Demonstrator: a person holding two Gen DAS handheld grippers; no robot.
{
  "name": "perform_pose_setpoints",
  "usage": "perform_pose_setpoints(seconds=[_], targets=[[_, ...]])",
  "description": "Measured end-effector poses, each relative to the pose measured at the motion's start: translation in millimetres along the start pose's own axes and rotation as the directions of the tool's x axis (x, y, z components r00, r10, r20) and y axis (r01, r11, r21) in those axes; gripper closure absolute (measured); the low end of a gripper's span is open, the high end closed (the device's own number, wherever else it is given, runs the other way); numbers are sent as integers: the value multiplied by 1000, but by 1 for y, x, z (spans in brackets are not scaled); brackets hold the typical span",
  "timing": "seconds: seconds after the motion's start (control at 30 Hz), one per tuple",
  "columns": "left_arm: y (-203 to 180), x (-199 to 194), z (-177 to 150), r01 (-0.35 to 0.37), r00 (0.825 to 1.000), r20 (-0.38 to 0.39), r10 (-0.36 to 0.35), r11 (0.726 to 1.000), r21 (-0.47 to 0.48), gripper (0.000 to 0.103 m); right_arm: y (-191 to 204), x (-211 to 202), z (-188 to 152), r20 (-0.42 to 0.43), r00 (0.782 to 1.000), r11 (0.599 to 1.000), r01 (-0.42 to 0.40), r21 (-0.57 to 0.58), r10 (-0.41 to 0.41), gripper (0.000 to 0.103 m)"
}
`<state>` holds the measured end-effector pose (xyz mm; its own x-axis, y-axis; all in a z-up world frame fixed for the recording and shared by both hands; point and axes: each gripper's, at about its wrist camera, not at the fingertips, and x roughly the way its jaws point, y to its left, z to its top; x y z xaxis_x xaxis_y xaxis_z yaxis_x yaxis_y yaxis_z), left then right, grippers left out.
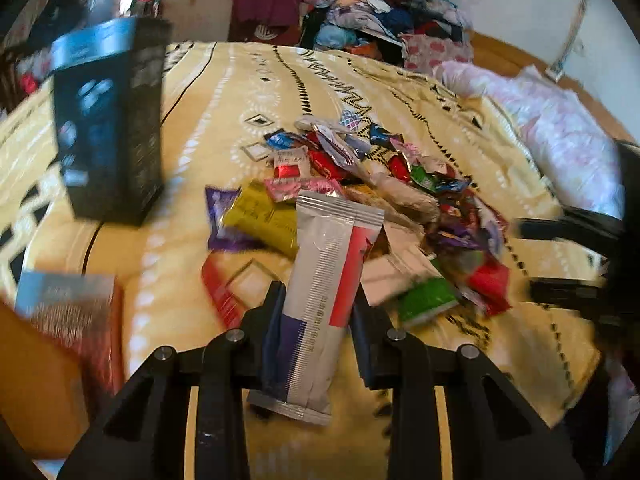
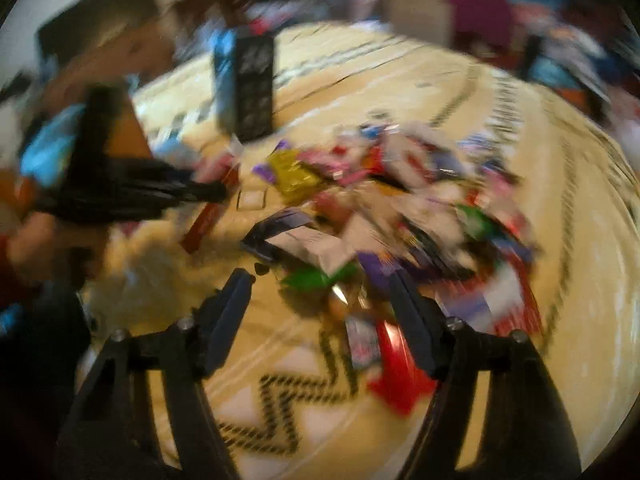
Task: Organize snacks
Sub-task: 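Grasp a white-and-red stick pack with the left tool while the right tool grasps a pink cake pack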
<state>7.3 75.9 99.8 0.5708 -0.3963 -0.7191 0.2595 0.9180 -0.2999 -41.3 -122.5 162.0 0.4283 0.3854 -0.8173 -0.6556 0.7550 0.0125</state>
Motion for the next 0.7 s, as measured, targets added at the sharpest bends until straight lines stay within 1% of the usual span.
perform_pose_setpoints(seconds=[0.07, 0.13, 0.2, 0.23, 0.27, 0.33, 0.4, 0.47, 0.53, 0.63, 0.7], targets=[[4, -11, -7, 16, 1000, -4, -16, 1000, -22, 71, 4, 32, 16, -98, 995, 992, -39, -116, 28, 32], [5, -19, -13, 29, 1000, -8, -29, 999, -34, 71, 4, 64, 27, -200, 979, 977, -71, -202, 30, 32], [7, -24, -20, 45, 999, -12, -46, 998, -52, 71, 0, 89, 37, -278, 960, 964, -115, -238, 46, 32], [5, -25, -23, 43, 999, -14, -43, 998, -42, 71, 0, 96, 40, -303, 952, 959, -135, -248, 56, 32], [3, -25, -26, 42, 999, -16, -43, 999, -33, 71, 0, 106, 43, -345, 936, 951, -168, -258, 72, 32], [0, -22, -29, 62, 998, -29, -63, 998, -27, 71, 1, 120, 44, -399, 914, 940, -199, -279, 75, 32], [-4, -18, -31, 67, 997, -38, -68, 998, -16, 71, 0, 135, 43, -443, 894, 934, -208, -290, 61, 32], [-7, -13, -33, 81, 995, -49, -81, 997, -17, 71, -1, 143, 44, -440, 896, 937, -205, -282, 64, 32], [-10, -11, -34, 85, 995, -52, -86, 996, -16, 71, -1, 143, 45, -417, 906, 944, -199, -263, 75, 32], [-10, -13, -31, 86, 995, -45, -87, 996, -16, 71, 3, 135, 42, -371, 927, 949, -162, -272, 52, 58], [-10, -17, -28, 83, 996, -35, -84, 996, -14, 71, 6, 125, 39, -329, 944, 955, -128, -268, 34, 59]])
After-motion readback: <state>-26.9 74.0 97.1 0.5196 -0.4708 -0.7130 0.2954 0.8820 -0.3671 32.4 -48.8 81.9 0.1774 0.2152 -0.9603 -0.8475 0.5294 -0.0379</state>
